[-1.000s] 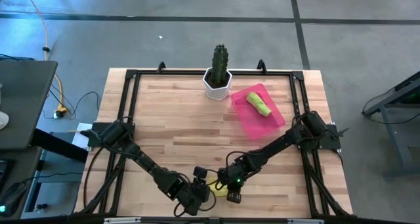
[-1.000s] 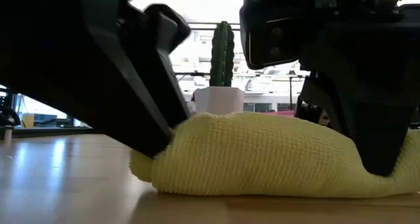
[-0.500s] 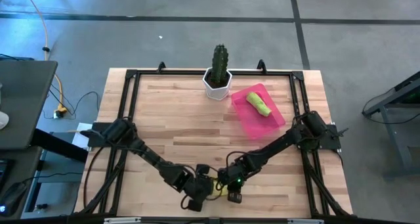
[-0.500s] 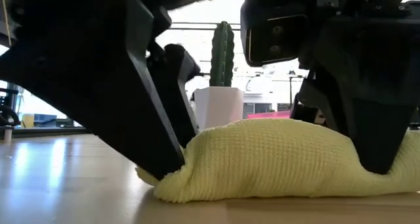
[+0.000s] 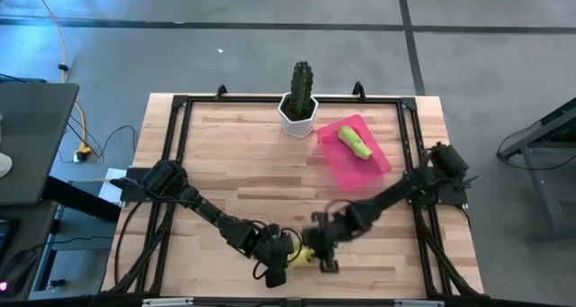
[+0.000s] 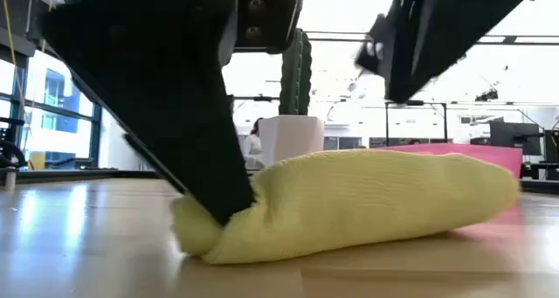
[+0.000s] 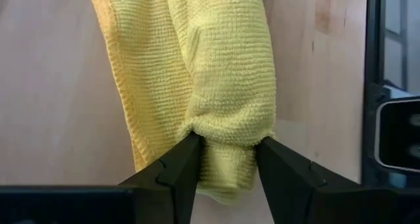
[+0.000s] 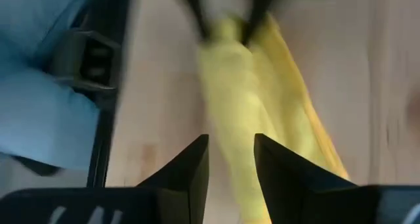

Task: Roll microfiber towels into tight, uniform cylinder then place into a basket
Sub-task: Roll the yellow towel

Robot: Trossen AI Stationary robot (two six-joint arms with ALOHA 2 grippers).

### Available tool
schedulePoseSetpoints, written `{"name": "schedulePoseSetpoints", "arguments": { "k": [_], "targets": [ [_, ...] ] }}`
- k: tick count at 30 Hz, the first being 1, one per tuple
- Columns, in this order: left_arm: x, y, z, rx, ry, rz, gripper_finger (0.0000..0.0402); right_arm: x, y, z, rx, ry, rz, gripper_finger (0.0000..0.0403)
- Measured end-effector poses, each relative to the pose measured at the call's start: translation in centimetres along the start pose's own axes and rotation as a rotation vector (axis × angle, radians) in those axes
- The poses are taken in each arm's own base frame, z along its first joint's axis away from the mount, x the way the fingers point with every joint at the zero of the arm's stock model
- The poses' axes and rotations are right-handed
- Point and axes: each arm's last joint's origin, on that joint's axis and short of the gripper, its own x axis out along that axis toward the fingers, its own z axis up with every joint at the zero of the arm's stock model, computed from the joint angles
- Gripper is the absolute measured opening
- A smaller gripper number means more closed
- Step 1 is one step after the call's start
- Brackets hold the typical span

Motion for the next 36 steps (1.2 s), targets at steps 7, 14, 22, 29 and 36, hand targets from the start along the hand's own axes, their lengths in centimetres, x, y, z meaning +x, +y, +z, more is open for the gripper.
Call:
{"name": "schedulePoseSetpoints", "arguments": {
  "k": [7,14,22,29,36],
  "targets": [
    [0.0,0.1,-0.2,-0.082,0.03,0.002,0.014,1.3,4.9,-2.7,-0.516,-0.161,-0.375,0.0114],
    [0.1,0.1,-0.2,-0.089,0.036,-0.003,0.014,4.3,5.1,-4.0,-0.497,-0.182,-0.495,0.0118],
    [0.1,0.6,0.2,-0.103,0.051,-0.014,0.014,4.6,5.6,-3.9,-0.475,-0.186,-0.383,0.0172],
    [0.1,0.7,0.3,-0.108,0.053,-0.018,0.014,5.6,5.1,-3.9,-0.484,-0.157,-0.338,0.0179],
    [0.2,0.7,0.3,-0.107,0.063,-0.033,0.014,5.9,3.6,-2.9,-0.514,-0.143,-0.338,0.0177]
  ]
}}
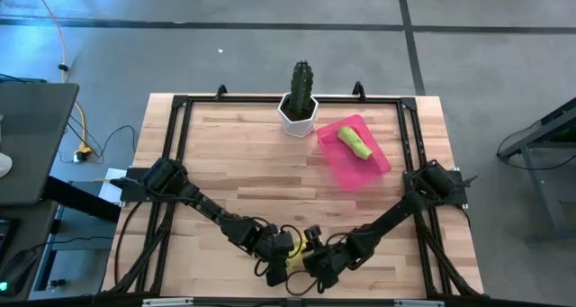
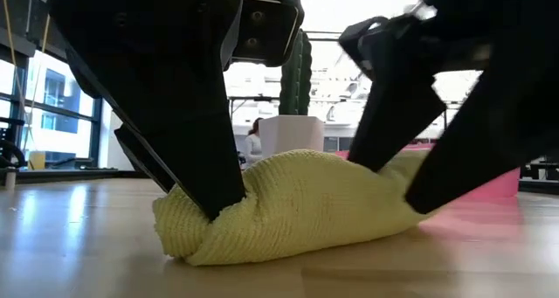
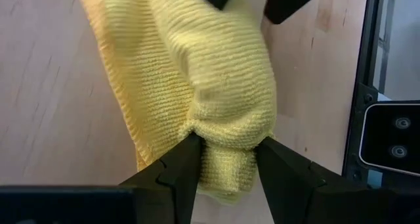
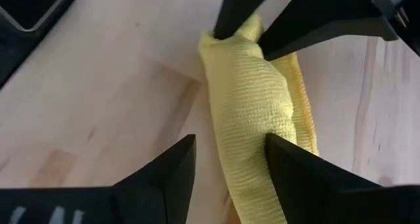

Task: Roll microfiber towels into tight, uniform cylinder then place into a basket
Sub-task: Roll the yellow towel

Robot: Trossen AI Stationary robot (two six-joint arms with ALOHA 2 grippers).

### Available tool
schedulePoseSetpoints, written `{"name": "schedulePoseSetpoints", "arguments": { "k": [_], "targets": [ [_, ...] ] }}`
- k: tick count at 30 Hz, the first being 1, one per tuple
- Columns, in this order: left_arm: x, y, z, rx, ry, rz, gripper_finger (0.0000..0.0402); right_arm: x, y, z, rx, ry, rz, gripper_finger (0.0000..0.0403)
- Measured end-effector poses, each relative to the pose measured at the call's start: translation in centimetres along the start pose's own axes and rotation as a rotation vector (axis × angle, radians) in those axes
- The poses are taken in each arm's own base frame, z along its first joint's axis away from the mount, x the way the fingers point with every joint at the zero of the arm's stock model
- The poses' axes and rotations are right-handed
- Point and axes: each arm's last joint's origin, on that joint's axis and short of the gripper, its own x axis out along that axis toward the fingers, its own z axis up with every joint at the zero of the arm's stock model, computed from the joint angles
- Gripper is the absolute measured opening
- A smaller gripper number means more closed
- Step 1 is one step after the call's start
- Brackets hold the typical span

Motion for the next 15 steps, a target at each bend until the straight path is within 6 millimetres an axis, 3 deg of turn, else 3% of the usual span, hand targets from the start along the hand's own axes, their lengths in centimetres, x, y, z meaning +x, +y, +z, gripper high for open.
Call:
{"name": "schedulePoseSetpoints", "arguments": {
  "k": [15],
  "targets": [
    [0.0,-0.1,0.0,0.038,0.001,-0.021,0.014,2.4,-2.5,-0.7,0.001,0.054,0.068,0.0177]
  ]
}}
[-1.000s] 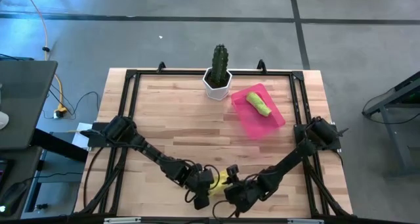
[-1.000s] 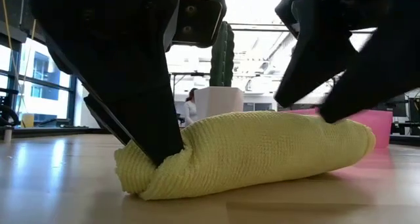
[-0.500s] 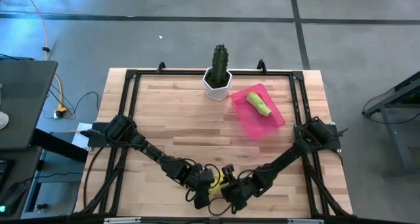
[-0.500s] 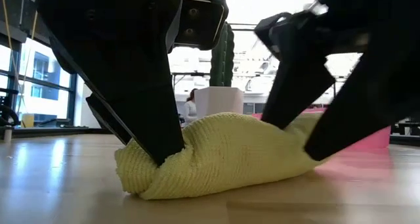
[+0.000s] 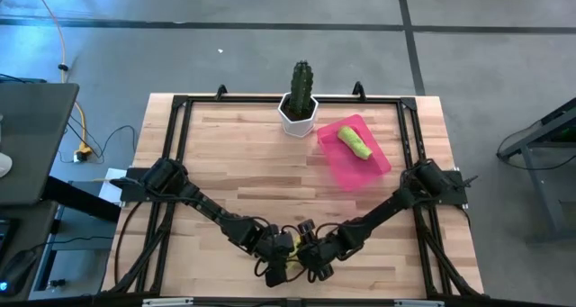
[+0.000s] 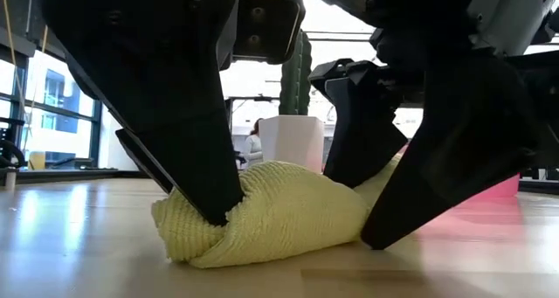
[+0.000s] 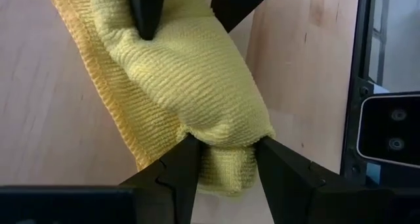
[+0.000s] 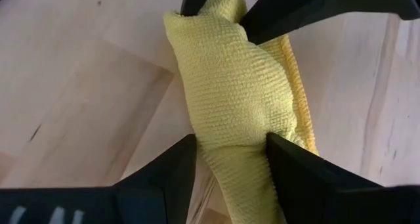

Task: Roll microfiber towels into tight, uniform cylinder then place into a basket
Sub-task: Roll the yellow towel

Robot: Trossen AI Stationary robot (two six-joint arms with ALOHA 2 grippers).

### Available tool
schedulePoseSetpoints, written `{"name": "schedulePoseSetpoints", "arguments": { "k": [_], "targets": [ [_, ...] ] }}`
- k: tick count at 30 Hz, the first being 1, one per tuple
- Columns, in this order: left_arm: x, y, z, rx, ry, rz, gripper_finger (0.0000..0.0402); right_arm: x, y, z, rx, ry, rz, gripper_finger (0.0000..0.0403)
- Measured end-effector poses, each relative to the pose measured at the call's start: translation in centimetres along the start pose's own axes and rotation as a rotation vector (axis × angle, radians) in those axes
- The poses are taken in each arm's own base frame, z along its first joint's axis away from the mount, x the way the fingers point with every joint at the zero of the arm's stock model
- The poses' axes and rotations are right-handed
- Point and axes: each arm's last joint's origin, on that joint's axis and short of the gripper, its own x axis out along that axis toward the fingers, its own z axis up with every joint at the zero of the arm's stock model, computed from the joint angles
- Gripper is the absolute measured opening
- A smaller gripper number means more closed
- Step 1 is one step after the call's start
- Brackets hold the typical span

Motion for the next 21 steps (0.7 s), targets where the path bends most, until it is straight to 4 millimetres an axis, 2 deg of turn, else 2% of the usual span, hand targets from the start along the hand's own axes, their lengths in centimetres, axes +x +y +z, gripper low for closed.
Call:
{"name": "schedulePoseSetpoints", "arguments": {
  "k": [5,12,14,21],
  "targets": [
    [-0.7,-0.4,0.1,0.02,0.014,-0.03,0.014,0.4,-0.4,-0.4,0.039,0.037,-0.005,0.0155],
    [-3.7,-1.3,-0.6,0.055,0.069,-0.024,0.014,0.7,-1.4,-0.7,0.12,0.068,0.036,0.0035],
    [-4.2,-1.4,-0.9,0.071,0.084,-0.006,0.014,0.8,-1.7,-0.7,0.143,0.072,0.061,0.0012],
    [-4.5,-3.3,-2.7,0.34,-0.031,0.066,0.014,1.4,-4.5,-0.9,0.341,0.092,0.257,0.0013]
  ]
}}
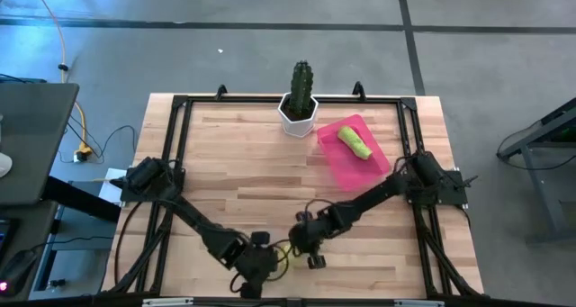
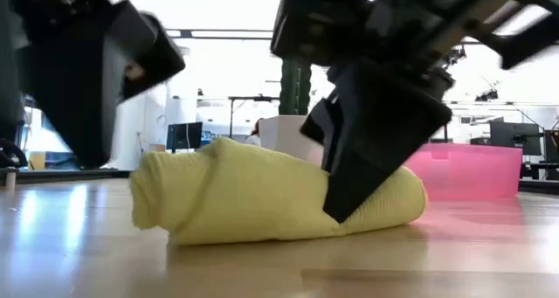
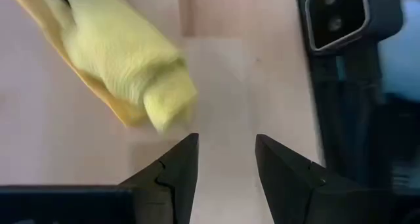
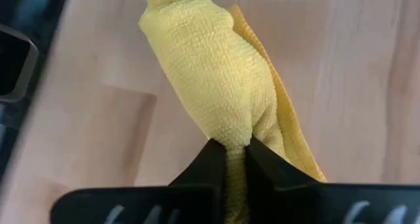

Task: Roll microfiber towels into tight, uniform cylinder then place into a basket
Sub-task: Roll the yellow towel, then put the rolled yellow towel into the pink bin

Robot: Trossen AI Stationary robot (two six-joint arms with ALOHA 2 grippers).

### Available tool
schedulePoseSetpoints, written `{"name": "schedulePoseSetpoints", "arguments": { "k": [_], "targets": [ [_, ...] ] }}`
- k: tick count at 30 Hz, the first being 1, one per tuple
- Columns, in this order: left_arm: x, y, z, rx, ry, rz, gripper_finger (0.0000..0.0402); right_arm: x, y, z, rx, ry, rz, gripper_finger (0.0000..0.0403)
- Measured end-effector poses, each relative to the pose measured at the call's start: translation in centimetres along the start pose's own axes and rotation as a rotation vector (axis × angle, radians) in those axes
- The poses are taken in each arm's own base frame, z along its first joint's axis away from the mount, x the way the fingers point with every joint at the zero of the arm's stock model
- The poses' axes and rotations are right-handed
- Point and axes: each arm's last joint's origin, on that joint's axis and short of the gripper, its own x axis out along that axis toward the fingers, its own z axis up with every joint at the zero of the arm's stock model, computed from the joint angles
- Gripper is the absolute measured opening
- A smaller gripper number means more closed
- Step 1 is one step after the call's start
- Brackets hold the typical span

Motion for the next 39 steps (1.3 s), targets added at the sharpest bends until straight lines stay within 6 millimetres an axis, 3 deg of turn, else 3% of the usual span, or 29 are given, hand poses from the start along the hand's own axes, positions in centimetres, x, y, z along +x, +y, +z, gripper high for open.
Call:
{"name": "schedulePoseSetpoints", "arguments": {
  "k": [7,14,23,29,36,39],
  "targets": [
    [-0.3,-0.8,-0.2,0.199,-0.189,0.275,0.014,-0.5,-3.2,1.0,0.292,0.022,0.228,0.001],
    [1.7,0.0,-0.2,0.19,-0.194,0.32,0.014,-0.7,-5.0,1.3,0.45,0.05,0.311,0.0019],
    [3.9,1.4,-0.5,0.173,-0.133,0.329,0.0141,-0.7,-4.9,1.3,0.399,0.037,0.305,0.003],
    [4.3,1.4,-0.6,0.121,-0.123,0.314,0.0137,-1.2,-4.7,1.5,0.291,0.024,0.34,0.0092],
    [4.3,1.4,-0.6,0.069,-0.122,0.299,0.0131,-4.4,-4.1,2.1,0.137,0.005,0.453,0.0138],
    [4.4,1.4,-0.6,0.032,-0.125,0.297,0.0131,-5.9,-2.7,2.4,0.015,-0.054,0.347,0.0139]
  ]
}}
